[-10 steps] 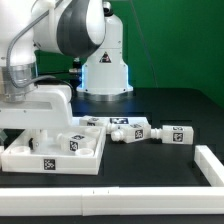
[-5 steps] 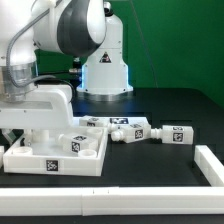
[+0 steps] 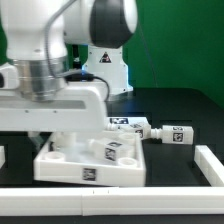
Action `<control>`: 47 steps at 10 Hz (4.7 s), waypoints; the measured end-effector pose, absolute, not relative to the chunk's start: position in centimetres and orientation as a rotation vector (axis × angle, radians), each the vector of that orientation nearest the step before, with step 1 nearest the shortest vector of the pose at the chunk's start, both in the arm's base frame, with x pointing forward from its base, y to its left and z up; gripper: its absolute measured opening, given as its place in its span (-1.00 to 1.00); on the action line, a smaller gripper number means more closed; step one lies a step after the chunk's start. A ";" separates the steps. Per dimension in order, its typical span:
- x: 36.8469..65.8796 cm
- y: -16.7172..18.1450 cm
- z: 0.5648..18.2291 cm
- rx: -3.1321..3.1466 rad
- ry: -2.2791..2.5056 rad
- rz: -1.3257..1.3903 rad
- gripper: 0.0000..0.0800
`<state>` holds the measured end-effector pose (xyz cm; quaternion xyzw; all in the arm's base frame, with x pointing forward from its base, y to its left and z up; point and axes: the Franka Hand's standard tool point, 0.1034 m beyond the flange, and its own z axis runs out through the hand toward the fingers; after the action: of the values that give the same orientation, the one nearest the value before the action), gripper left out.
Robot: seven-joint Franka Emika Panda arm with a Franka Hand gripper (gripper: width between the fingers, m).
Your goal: Assemble square table
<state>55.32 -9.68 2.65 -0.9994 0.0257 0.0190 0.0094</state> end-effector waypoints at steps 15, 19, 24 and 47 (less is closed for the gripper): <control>58.6 -2.1 1.0 -3.147 0.059 0.016 -0.87; 58.6 -1.9 1.2 -3.147 0.046 0.029 0.06; 59.0 4.0 6.6 -3.154 -0.118 -0.032 0.61; 59.3 6.3 3.7 -3.087 -0.749 -0.152 -0.30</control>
Offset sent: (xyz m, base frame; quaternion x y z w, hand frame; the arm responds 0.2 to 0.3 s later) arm 0.0000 0.0000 0.0000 0.0000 0.0000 0.0000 1.0000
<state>59.27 6.28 3.67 -0.9705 -0.2355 -0.0478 -0.0195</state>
